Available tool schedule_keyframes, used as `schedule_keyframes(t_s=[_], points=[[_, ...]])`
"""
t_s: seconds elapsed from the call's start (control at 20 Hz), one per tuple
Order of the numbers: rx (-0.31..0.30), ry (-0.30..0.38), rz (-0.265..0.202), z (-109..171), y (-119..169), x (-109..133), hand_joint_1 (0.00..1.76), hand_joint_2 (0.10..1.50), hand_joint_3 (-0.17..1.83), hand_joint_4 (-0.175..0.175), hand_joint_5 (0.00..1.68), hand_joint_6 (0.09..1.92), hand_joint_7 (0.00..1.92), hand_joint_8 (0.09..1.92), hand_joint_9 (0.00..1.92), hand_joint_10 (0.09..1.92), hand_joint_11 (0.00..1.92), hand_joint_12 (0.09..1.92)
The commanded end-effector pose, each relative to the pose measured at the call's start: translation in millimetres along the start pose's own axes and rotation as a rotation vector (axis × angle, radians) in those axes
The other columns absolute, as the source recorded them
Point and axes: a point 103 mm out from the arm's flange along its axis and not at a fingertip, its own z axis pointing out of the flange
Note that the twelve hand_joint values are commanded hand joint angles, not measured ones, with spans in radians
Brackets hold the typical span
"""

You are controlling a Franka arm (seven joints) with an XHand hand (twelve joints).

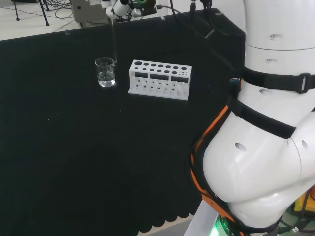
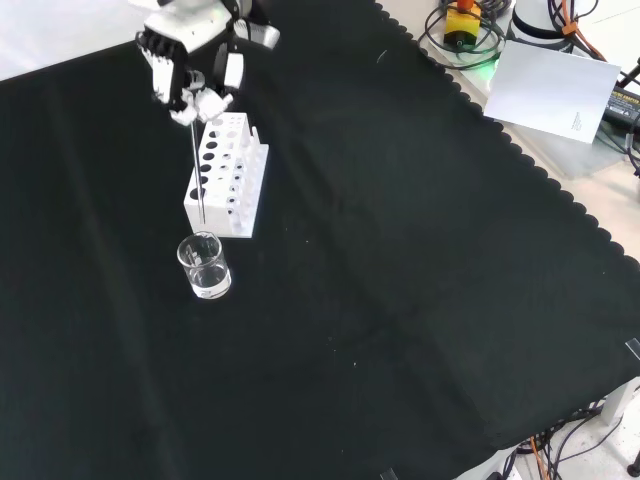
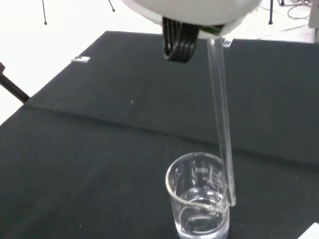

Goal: Put the glass rod back on the white test tube rack.

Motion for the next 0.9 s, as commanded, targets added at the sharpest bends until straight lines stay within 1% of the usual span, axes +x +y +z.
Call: schedule_keyframes(t_s=[0.05,0.2,0.5,0.9], points=[[-0.037,0.003,0.026,-33,-13,-7,1.3,0.69,0.76,-0.175,1.06,0.8,1.15,1.22,1.71,0.96,1.75,0.86],[-0.048,-0.005,0.043,-45,-16,-13,1.3,0.69,0.76,-0.175,1.06,0.8,1.15,1.22,1.71,0.96,1.75,0.86],[-0.057,-0.003,0.083,-44,-25,-32,1.3,0.69,0.76,-0.175,1.06,0.8,1.15,1.22,1.71,0.96,1.75,0.87],[-0.074,-0.009,0.129,-47,-44,-58,1.3,0.69,0.76,-0.175,1.07,0.8,1.15,1.22,1.71,0.96,1.75,0.87]])
